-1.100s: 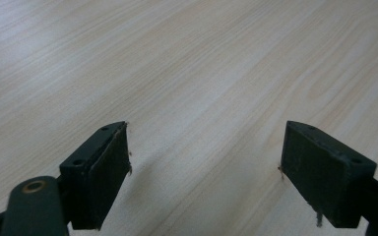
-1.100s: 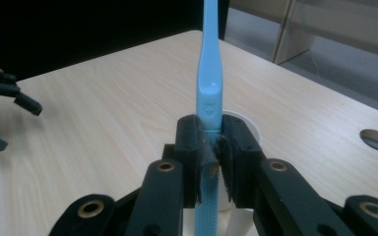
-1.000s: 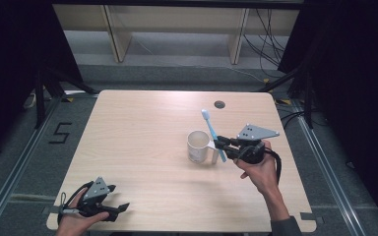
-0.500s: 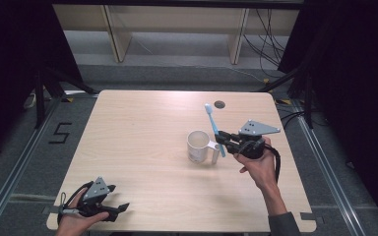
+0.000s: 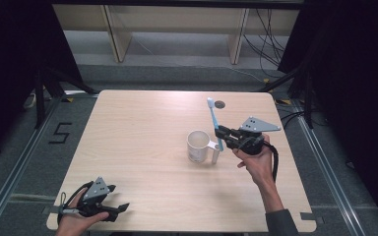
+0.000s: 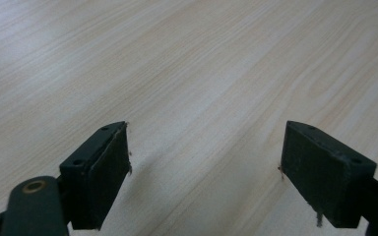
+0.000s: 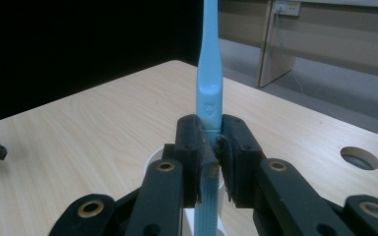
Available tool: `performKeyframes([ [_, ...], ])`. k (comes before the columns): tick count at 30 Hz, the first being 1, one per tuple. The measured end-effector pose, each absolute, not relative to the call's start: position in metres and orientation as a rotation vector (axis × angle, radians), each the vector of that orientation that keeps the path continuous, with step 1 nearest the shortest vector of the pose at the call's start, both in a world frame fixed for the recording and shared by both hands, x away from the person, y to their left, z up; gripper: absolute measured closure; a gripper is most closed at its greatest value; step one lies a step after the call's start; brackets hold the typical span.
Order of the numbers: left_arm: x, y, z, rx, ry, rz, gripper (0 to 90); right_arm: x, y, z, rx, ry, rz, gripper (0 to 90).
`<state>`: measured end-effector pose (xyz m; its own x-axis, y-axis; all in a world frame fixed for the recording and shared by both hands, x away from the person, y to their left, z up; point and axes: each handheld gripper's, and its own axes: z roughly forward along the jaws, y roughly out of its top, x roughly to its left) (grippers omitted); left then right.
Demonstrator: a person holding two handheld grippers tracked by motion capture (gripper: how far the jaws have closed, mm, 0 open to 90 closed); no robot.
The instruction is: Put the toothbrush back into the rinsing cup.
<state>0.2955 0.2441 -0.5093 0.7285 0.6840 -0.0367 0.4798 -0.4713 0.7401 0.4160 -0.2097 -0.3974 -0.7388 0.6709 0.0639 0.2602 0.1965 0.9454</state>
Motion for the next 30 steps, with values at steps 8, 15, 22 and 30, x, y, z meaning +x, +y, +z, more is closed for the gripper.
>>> performKeyframes([
  [8, 0.296, 0.244, -0.509, 2.165, 0.877, 0.341, 18.0, 0.423, -0.208, -0.401, 0.858, 2.083, 1.551, 78.9],
  [15, 0.295, 0.243, -0.509, 2.168, 0.879, 0.343, 18.0, 0.429, -0.204, -0.405, 0.863, 2.09, 1.561, 78.9],
  [22, 0.295, 0.243, -0.509, 2.174, 0.879, 0.349, 18.0, 0.43, -0.203, -0.409, 0.871, 2.088, 1.565, 78.9],
  [30, 0.294, 0.243, -0.509, 2.167, 0.875, 0.341, 18.0, 0.433, -0.203, -0.417, 0.858, 2.083, 1.545, 78.9],
])
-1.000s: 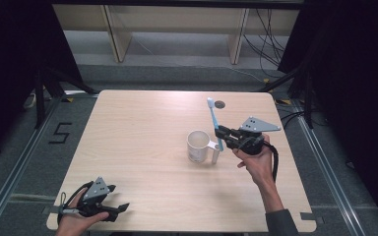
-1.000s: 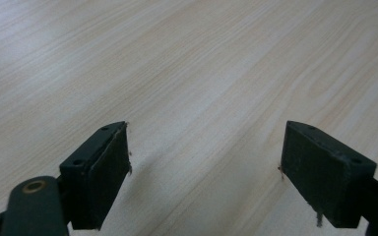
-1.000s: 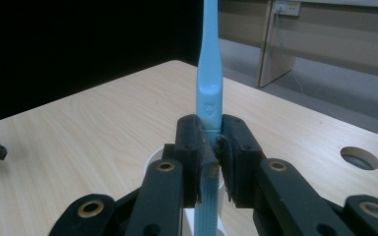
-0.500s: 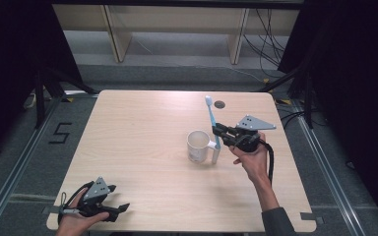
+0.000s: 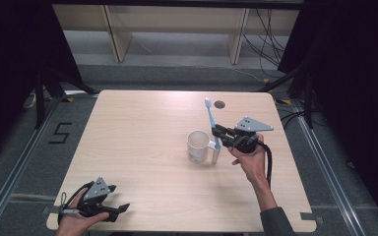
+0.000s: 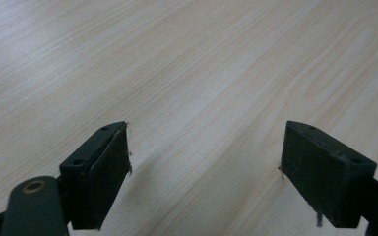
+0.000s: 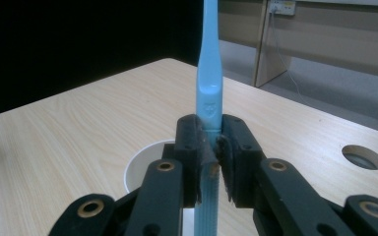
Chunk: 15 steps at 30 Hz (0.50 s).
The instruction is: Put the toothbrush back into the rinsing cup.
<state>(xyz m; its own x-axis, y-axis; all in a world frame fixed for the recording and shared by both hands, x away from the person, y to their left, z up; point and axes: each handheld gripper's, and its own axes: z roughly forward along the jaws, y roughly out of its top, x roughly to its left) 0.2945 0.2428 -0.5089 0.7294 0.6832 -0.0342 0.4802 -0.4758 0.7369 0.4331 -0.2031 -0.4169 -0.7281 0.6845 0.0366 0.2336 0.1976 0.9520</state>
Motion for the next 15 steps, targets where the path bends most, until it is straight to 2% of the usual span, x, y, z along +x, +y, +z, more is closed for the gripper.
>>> performKeyframes([
  [15, 0.2946, 0.2437, -0.5081, 2.166, 0.87, 0.345, 18.0, 0.4293, -0.2053, -0.4247, 0.868, 2.104, 1.539, 78.8],
])
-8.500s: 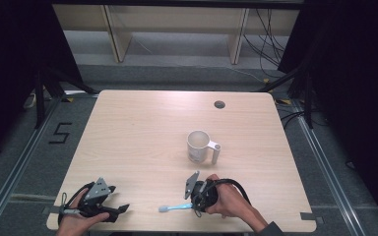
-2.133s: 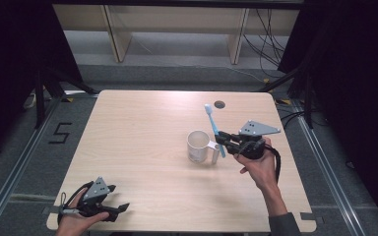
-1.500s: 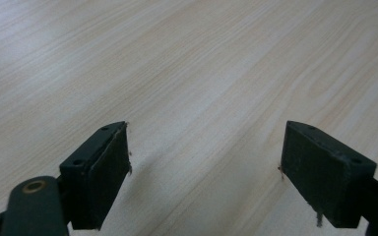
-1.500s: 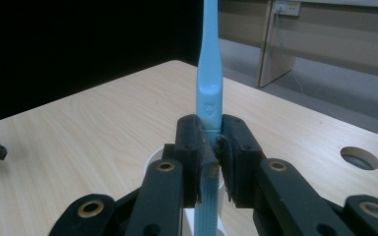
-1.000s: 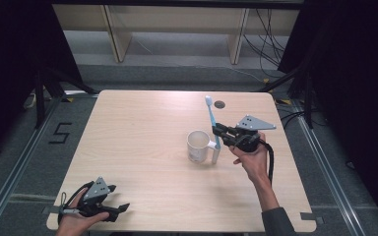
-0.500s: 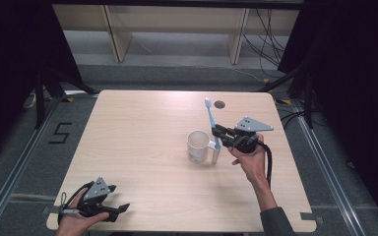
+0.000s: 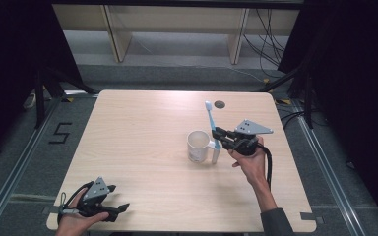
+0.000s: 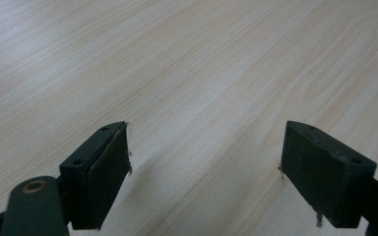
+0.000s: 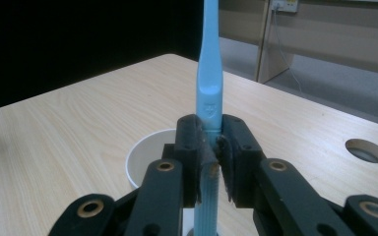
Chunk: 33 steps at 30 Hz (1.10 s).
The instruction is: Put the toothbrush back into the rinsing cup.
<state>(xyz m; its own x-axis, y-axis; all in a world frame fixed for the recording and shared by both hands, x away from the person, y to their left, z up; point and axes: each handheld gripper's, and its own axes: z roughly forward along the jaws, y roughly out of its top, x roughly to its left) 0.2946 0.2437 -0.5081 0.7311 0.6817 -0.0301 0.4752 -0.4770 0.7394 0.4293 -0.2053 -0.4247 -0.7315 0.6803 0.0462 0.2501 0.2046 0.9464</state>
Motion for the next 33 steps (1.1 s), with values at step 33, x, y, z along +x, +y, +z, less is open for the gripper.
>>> performKeyframes([
  [33, 0.294, 0.244, -0.508, 2.163, 0.864, 0.339, 18.0, 0.414, -0.212, -0.438, 0.835, 2.166, 1.423, 78.3],
])
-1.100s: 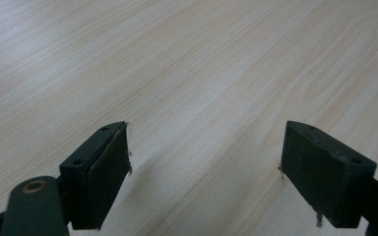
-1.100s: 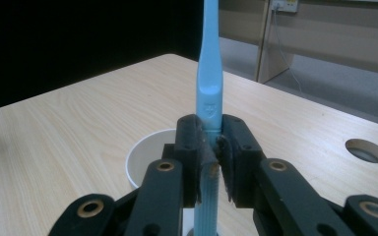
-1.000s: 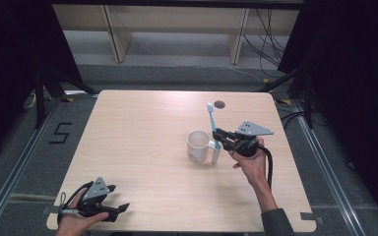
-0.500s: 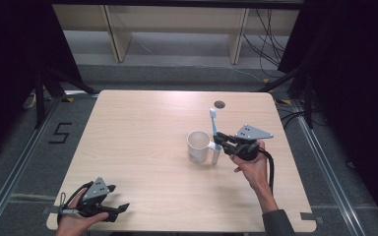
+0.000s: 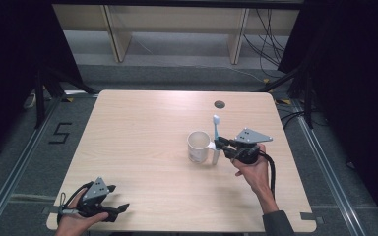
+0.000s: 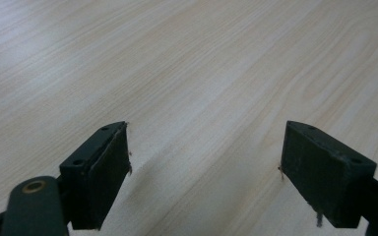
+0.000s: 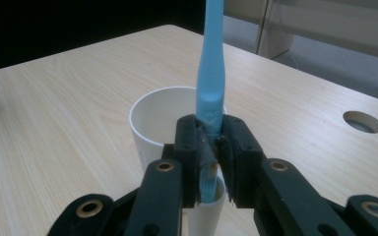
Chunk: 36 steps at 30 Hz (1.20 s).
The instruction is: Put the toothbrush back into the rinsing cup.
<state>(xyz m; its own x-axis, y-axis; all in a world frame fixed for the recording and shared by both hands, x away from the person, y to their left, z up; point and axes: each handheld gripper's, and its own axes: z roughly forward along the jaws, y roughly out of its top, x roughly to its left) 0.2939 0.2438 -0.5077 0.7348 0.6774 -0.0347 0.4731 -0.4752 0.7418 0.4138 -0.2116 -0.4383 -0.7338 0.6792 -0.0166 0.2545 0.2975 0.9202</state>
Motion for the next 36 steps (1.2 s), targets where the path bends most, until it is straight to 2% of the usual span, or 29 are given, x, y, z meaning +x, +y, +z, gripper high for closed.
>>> performKeyframes([
  [8, 0.294, 0.244, -0.508, 2.167, 0.87, 0.339, 18.0, 0.412, -0.215, -0.444, 0.871, 2.164, 1.431, 75.3],
  [17, 0.294, 0.243, -0.508, 2.164, 0.87, 0.346, 18.0, 0.402, -0.226, -0.438, 0.957, 2.14, 1.449, 59.5],
  [36, 0.294, 0.244, -0.508, 2.167, 0.867, 0.346, 18.0, 0.385, -0.239, -0.434, 1.066, 2.11, 1.479, 37.6],
])
